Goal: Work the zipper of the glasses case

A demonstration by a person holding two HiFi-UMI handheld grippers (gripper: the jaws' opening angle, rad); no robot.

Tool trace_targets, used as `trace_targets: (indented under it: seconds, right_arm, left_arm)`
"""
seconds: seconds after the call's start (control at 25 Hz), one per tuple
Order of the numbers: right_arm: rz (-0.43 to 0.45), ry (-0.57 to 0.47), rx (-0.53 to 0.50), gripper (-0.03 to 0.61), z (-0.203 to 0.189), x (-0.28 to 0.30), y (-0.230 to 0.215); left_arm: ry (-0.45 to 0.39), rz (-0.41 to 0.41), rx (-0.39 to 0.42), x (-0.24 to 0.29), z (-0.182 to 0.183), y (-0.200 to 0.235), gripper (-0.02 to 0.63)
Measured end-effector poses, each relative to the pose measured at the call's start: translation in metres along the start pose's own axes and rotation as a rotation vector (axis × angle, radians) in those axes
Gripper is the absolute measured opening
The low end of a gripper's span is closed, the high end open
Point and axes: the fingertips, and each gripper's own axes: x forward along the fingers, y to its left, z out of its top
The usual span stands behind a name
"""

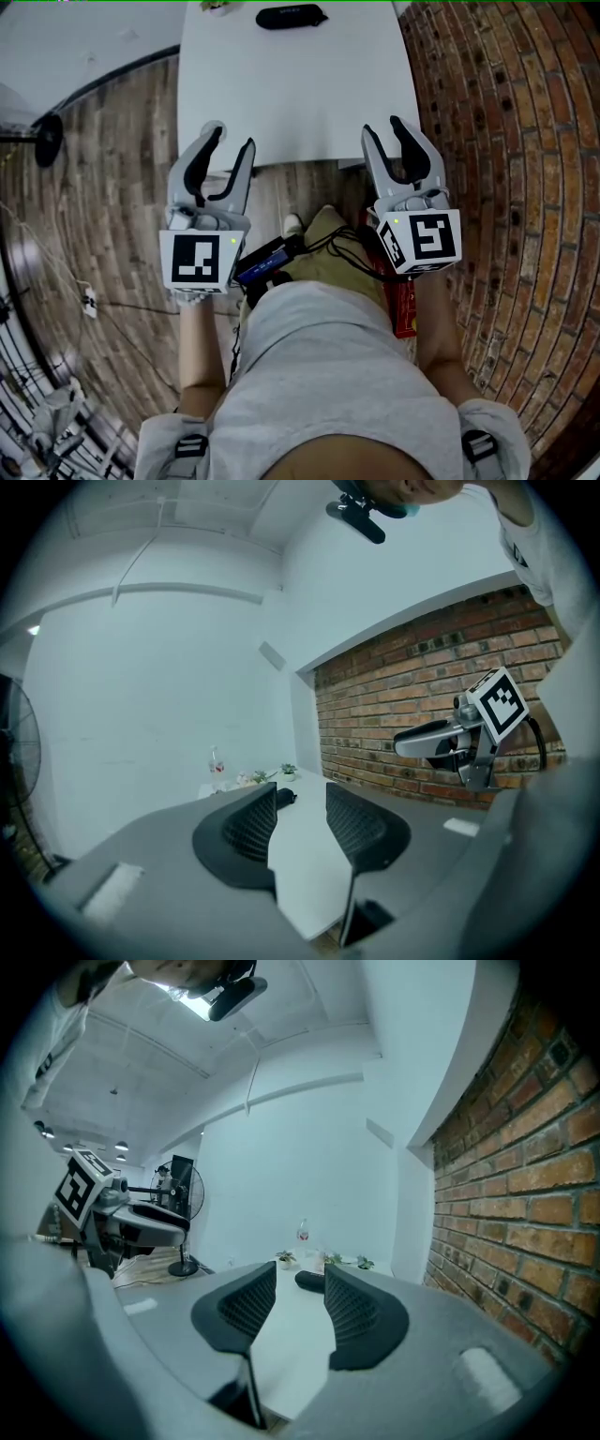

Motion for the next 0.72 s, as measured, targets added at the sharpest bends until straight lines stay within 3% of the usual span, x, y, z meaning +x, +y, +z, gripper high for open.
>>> trace_targets:
  seconds: [0.52, 0.72]
  right_arm:
    - [0.031, 0.029, -0.001, 0.164, -0.009, 0.051, -0.022]
    - [0.060, 0.055, 0.000, 0.173, 0.020, 0.085, -0.044]
  left_arm:
    - [0.021, 0.008, 0.044, 0.047, -0.005, 0.018, 0.187]
    - [0.027, 0.006, 0.048, 0.084, 0.024, 0.036, 0.202]
